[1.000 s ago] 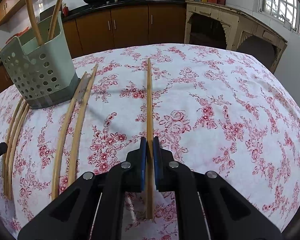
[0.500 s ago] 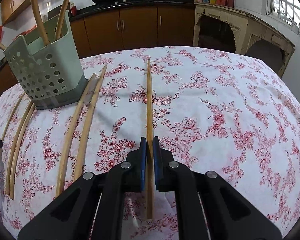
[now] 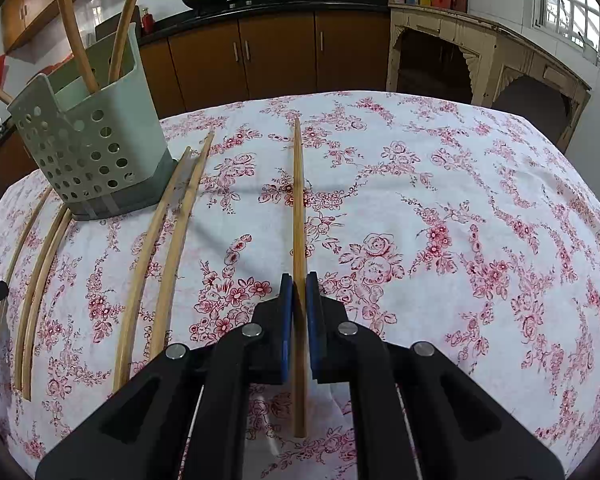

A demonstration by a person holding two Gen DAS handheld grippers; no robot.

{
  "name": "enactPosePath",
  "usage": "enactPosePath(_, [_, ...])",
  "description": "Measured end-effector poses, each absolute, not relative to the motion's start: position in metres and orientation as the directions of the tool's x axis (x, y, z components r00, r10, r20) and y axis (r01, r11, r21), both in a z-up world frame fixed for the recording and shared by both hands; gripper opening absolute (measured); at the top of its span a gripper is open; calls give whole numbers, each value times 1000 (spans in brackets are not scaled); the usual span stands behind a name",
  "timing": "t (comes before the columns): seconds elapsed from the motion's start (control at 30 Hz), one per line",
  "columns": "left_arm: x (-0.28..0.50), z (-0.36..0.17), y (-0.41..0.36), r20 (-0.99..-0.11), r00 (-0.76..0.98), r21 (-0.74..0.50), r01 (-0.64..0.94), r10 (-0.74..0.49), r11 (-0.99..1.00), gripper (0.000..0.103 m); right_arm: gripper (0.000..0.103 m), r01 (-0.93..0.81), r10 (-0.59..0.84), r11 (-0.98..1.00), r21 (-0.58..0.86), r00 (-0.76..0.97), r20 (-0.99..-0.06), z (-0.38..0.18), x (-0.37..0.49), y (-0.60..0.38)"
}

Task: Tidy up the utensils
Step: 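Close the left tool on a chopstick while the right tool grasps another chopstick, then lift both held chopsticks upright and carry them toward the green holder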

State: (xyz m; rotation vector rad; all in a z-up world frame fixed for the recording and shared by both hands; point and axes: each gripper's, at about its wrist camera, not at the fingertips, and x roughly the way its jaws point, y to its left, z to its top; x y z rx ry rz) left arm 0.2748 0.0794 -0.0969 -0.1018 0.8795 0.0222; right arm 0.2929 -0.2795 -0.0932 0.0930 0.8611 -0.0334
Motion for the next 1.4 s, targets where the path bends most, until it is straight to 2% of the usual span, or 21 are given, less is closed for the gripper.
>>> enactPosePath(0.3, [275,-96,79,-771,636,-82,-62,-24,995,12,8,67,12,995,73,652,-758,-93,294,-279])
enactPosePath(0.6, [261,-93,69,-774,633,-57,-41,-18,998,19,8,56,35,994,94,651,-759,-93,278,-281])
enactPosePath(0.7, [258,-92,66,-775,632,-52,-38,-16,998,17,8,58,32,994,91,650,-759,-93,278,-280])
enactPosePath(0.77, [255,-92,66,-776,631,-55,-42,-16,998,10,8,58,31,994,90,651,-759,-93,278,-280])
enactPosePath(0.87, [250,-92,68,-779,627,-56,-37,-21,998,8,8,58,39,993,100,646,-763,-91,274,-280])
enactPosePath(1.07, [235,-78,72,-774,633,-46,-24,-21,999,8,8,66,42,990,121,693,-719,-69,254,-291])
enactPosePath(1.4, [215,-20,75,-678,735,-36,2,-26,999,8,8,58,27,991,118,789,-614,-19,239,-297])
